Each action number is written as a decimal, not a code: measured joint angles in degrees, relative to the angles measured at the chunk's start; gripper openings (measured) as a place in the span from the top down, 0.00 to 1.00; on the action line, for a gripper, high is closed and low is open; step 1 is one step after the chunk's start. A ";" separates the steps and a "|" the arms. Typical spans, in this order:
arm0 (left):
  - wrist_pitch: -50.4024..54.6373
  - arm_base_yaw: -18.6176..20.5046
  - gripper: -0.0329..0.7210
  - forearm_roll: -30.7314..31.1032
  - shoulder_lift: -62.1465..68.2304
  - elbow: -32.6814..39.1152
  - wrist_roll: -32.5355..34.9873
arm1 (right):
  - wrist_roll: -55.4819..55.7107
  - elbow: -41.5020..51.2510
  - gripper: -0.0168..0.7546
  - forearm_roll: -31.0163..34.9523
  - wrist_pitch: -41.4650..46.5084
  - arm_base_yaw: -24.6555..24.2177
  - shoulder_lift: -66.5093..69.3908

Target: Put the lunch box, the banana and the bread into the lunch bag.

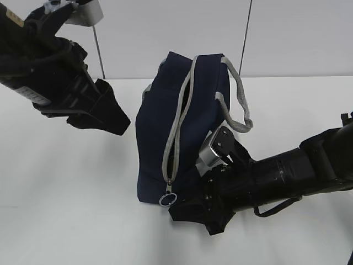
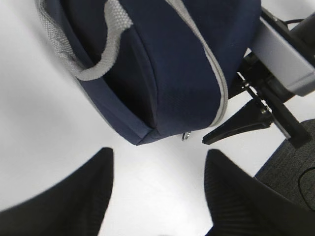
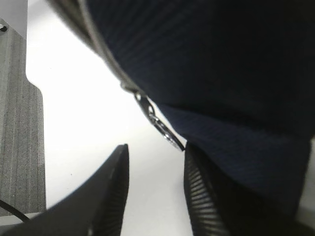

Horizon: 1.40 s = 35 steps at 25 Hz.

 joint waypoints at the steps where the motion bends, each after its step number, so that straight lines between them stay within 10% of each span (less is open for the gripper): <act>1: 0.00 0.00 0.41 0.05 0.00 0.00 0.00 | -0.12 0.00 0.61 0.14 0.00 0.00 0.00; 35: 0.00 0.00 0.41 0.18 0.00 0.00 0.00 | 5.42 0.00 0.61 -4.03 1.52 0.00 0.00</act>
